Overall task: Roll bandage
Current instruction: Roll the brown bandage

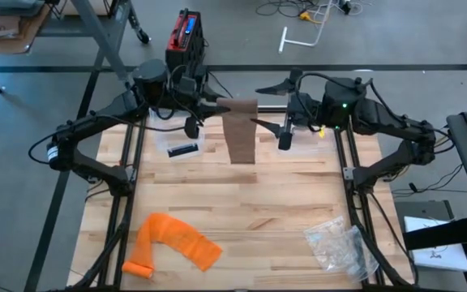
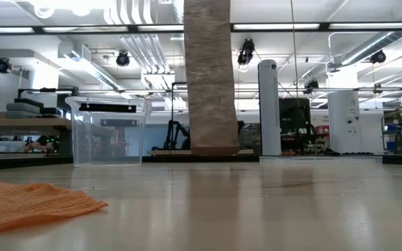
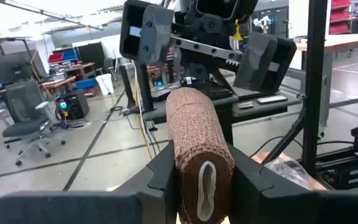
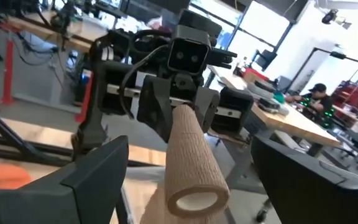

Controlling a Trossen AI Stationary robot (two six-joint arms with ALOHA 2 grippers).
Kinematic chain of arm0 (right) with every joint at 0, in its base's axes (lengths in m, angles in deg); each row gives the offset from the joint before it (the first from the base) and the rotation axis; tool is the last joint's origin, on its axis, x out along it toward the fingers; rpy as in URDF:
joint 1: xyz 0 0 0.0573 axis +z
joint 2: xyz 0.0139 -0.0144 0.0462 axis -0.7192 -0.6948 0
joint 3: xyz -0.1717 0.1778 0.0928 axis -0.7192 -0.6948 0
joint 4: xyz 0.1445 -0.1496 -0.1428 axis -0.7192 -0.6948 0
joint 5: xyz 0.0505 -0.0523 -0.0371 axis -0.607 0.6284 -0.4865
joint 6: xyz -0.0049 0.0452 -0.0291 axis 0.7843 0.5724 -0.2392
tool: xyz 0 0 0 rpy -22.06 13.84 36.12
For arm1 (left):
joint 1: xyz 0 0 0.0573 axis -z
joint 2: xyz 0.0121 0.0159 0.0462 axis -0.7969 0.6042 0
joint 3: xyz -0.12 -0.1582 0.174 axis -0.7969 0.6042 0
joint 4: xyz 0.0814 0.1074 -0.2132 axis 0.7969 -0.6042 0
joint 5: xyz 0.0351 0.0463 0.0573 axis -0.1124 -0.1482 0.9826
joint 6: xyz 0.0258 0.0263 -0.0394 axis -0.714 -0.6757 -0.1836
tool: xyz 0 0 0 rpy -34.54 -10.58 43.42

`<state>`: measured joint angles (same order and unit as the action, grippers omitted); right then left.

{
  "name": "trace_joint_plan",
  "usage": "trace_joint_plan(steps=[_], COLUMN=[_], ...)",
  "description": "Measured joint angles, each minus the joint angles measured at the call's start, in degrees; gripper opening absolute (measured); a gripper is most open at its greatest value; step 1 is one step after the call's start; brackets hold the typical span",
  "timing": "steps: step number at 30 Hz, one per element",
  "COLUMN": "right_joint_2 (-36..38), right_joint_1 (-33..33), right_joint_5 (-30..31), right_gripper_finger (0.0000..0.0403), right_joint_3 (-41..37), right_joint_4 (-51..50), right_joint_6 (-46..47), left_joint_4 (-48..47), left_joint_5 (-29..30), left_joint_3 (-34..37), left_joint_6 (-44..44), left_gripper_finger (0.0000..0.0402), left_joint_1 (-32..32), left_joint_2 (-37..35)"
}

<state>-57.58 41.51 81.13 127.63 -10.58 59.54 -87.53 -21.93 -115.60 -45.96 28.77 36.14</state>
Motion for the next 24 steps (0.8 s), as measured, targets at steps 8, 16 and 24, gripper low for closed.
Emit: trace_joint_plan(steps=[8,16,24], right_joint_2=[-0.04,-0.04,-0.94], right_joint_1=[-1.21,-1.58,-1.56], right_joint_5=[-2.64,-2.60,-2.79], right_gripper_finger=[0.0291,0.0238,0.0190], right_joint_3=[-3.08,-3.74,-3.82], right_joint_4=[3.81,4.96,4.99], right_joint_6=[0.04,1.50,3.47], left_joint_4=[0.83,2.22,3.02], left_joint_5=[0.02,0.07,0.17], left_joint_3=[0.00,0.00,0.00], left_joint_6=[-0.36,-0.34,-0.34], left_gripper_finger=[0.0084,0.0084,0.0084], left_joint_1=[1.30,1.62,2.54], left_joint_2=[-0.37,-0.66,-0.66])
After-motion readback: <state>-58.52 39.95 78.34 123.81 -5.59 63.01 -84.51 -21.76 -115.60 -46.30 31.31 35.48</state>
